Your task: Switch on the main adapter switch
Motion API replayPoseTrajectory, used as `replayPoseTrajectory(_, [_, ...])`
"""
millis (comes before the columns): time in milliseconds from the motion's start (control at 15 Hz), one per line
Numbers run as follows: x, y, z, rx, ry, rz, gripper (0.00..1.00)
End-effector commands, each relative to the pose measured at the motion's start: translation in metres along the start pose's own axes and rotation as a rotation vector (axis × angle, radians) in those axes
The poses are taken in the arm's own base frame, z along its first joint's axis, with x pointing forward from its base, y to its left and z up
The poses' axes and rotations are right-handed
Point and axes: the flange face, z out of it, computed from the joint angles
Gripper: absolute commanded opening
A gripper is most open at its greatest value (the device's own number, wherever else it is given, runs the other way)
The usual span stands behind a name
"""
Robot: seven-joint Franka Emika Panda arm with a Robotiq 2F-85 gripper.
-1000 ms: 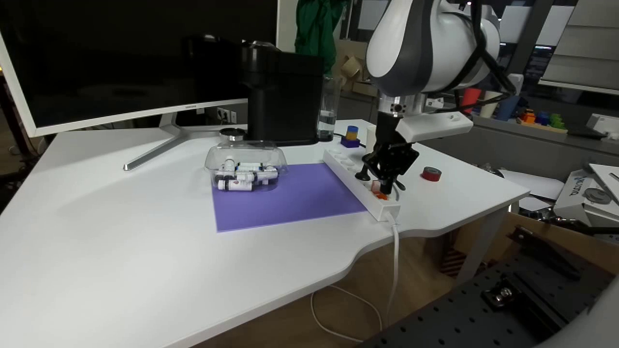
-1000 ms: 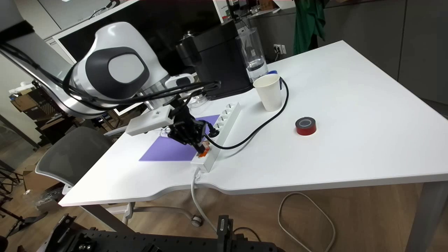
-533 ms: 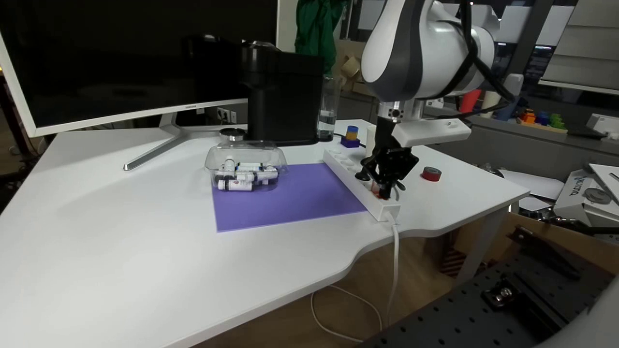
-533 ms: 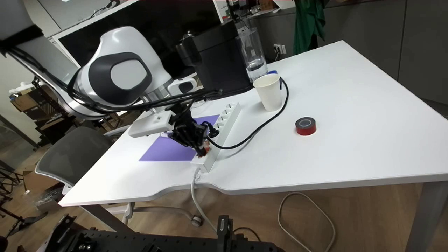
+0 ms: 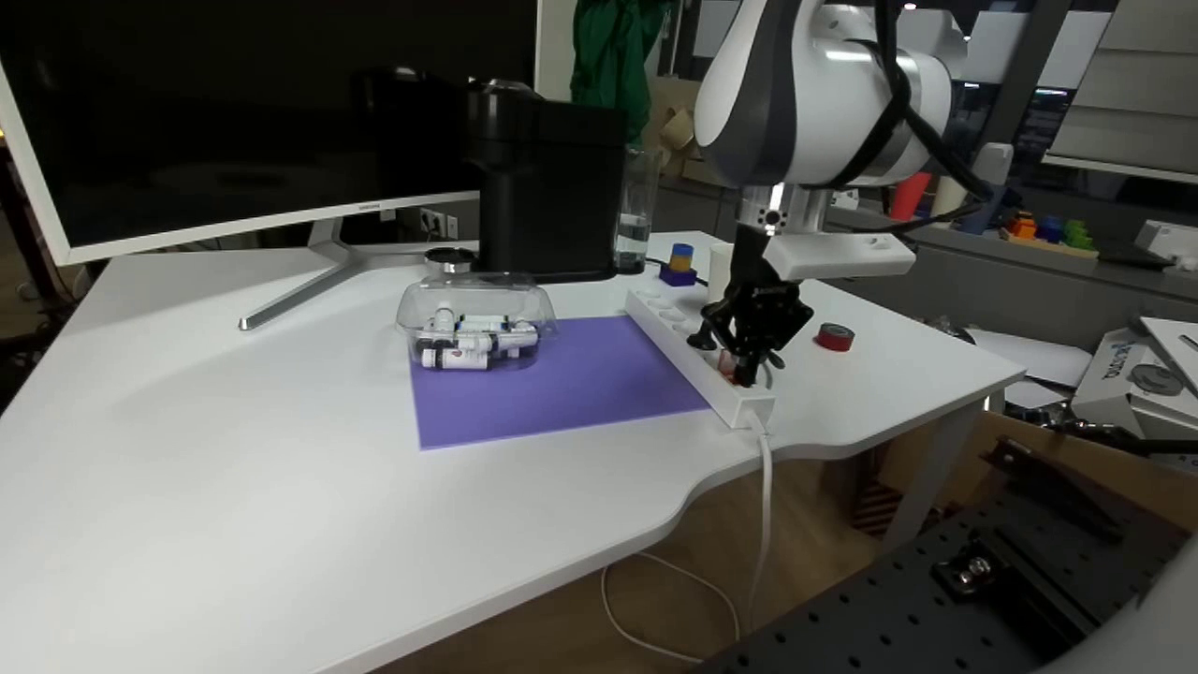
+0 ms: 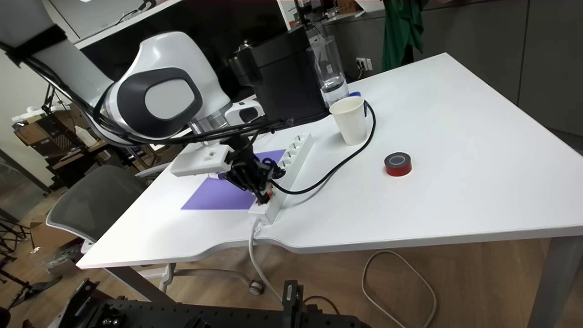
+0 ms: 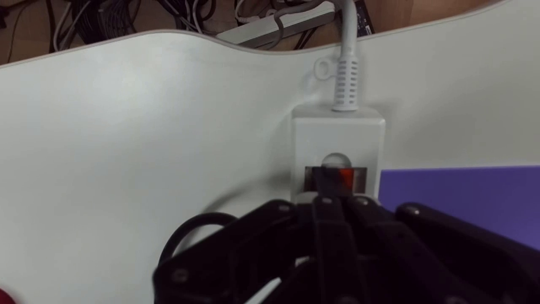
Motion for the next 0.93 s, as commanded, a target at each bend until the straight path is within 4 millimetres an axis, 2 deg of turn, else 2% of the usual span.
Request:
replayPoseTrajectory(0, [0.009,0.006,0.030,0.048,-0.076,0.002,0.00])
replayPoseTrajectory(267, [0.009,0.015,0.041,0.087,-0.132,0.008,0.00])
replayPoseTrajectory(467, [0.018,0.016,0.044,0.097,-0.153,-0.002,0.00])
replayPoseTrajectory(600, [0.020,0.014,0.032,0.102,-0.146,-0.014,0.00])
replayPoseTrajectory(867, [0.018,0.008,-0.007,0.082,-0.097,-0.044,0.00])
